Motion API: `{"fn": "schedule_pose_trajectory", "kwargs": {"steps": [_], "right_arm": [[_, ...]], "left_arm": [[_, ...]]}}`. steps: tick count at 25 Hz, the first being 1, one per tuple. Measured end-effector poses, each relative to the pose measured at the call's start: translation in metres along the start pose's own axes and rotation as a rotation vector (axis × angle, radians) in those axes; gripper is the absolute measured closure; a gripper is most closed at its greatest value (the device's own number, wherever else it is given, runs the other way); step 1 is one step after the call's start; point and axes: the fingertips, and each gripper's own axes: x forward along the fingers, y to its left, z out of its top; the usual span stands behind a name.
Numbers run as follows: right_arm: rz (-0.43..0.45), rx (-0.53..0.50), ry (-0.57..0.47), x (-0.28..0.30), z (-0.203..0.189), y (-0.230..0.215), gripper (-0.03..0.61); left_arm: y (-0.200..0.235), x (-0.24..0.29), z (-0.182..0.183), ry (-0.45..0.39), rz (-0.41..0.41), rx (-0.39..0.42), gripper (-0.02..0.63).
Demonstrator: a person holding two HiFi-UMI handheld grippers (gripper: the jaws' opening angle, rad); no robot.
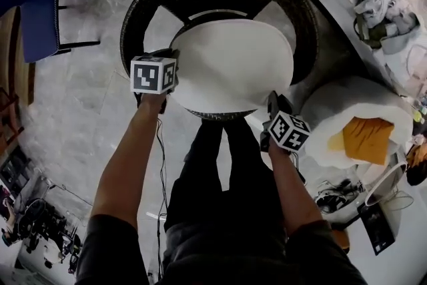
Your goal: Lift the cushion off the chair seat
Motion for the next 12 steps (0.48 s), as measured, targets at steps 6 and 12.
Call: {"fn": "schedule_pose_trajectory", "kwargs": {"steps": [6,12], "right_arm": [[0.044,-0.035,-0.120,-0.065,0.054,0.025,0.538],[0.104,-0.073,-0.262,-0.137,0.116,0.053,0.538]], "left_arm": [[-0.025,-0.088,0.045,-0.122,0.020,0.038,0.580],[-0.055,-0.187,0.099,-0.292,0.040,0.070,0.578]]}}
